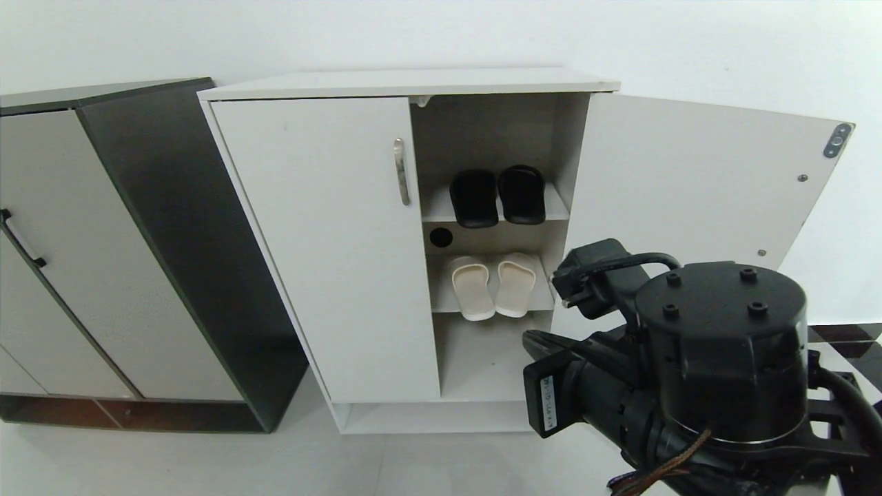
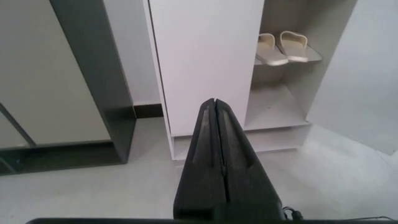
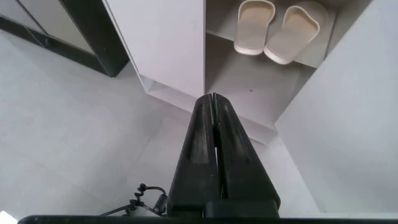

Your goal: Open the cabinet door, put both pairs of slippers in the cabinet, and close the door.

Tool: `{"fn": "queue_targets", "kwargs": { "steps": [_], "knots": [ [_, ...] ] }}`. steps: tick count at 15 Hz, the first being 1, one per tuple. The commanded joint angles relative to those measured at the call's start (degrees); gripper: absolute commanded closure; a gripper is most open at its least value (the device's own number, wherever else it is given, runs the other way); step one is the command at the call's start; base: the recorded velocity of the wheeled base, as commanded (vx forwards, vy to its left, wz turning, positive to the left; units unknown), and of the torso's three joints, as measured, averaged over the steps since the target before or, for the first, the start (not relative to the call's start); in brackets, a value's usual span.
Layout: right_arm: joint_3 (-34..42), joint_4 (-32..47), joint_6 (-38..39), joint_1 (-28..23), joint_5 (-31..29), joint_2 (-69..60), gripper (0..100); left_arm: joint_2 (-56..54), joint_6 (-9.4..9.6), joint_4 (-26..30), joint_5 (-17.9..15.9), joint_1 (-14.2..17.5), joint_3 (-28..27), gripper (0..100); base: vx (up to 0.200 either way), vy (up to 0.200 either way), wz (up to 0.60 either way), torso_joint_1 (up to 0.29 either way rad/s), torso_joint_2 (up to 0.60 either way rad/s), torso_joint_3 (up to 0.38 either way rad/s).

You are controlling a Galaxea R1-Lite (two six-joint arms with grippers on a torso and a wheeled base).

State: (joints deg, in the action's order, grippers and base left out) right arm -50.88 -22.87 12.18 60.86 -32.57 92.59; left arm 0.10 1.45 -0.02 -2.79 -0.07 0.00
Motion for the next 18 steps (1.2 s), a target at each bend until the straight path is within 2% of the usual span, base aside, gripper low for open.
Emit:
{"fn": "queue_targets", "kwargs": {
  "steps": [1,14,18],
  "knots": [
    [0.4,-0.1,0.0,-0.3,0.1,0.2,100,0.1,0.04,0.0,0.0,0.0,0.0,100,0.000,0.000,0.00,0.000,0.00,0.000],
    [0.7,0.1,-0.2,-0.4,0.6,0.2,100,0.1,-0.04,-0.1,0.0,0.0,0.0,100,0.000,0.000,0.00,0.000,0.00,0.000],
    [0.8,0.1,-0.5,-0.6,0.6,0.2,100,0.1,-0.04,0.0,0.0,0.0,0.0,100,0.000,0.000,0.00,0.014,-0.17,-0.268]
  ]
}}
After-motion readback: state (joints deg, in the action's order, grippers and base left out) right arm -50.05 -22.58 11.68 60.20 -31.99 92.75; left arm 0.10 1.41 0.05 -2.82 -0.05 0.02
